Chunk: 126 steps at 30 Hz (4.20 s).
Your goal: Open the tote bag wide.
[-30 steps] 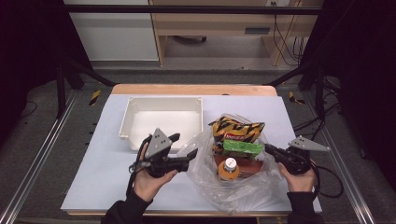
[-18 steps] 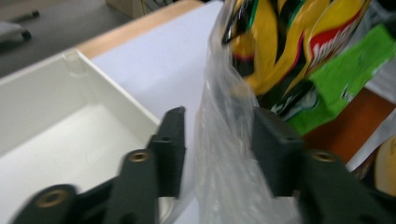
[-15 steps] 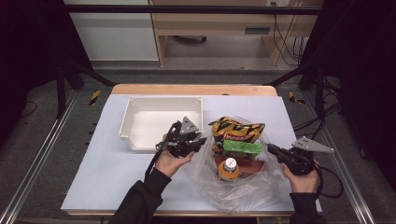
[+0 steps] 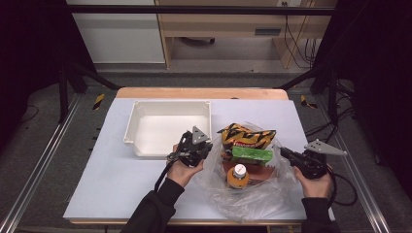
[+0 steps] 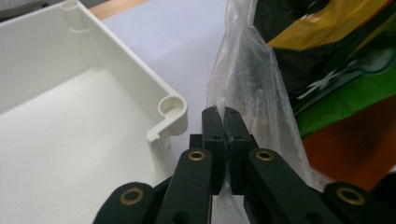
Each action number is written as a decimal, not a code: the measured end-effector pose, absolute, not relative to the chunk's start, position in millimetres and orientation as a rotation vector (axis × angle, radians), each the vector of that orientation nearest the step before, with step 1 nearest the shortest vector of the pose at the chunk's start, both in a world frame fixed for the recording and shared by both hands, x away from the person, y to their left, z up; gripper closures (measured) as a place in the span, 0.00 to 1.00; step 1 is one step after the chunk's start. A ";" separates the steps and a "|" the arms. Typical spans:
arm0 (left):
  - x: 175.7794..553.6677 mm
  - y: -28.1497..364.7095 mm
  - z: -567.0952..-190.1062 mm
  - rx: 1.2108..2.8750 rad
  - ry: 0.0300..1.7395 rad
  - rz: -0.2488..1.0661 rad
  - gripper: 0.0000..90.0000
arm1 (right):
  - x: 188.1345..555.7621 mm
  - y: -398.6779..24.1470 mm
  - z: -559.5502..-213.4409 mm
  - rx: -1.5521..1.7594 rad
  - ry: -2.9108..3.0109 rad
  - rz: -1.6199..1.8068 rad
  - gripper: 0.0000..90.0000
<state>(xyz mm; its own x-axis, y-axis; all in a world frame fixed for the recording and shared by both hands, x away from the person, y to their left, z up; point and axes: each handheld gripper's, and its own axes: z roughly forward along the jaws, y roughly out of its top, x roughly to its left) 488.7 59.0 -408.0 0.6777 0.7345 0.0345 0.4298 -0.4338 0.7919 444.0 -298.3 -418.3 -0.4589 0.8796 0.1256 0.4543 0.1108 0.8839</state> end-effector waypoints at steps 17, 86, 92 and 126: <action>482.0 50.4 -448.4 2.100 0.935 0.461 1.00 | 458.1 -303.4 -443.2 1.345 1.998 1.111 0.98; 453.1 75.8 -485.4 2.136 0.876 0.436 0.80 | 435.3 -312.8 -486.8 1.431 2.022 0.962 0.99; 452.2 75.7 -484.9 2.132 0.878 0.441 0.79 | 435.2 -313.5 -486.8 1.437 2.028 0.976 0.92; 435.2 118.0 -394.0 1.877 0.825 0.502 0.37 | 403.2 -294.6 -382.1 1.117 1.801 1.421 0.38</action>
<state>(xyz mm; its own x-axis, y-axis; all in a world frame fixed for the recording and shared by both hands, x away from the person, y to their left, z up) 435.2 118.0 -394.0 0.6830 0.7303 -0.0152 0.3223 -0.2825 0.9035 403.2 -294.6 -382.1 -0.4799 0.8757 0.0541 0.2559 0.0808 0.9633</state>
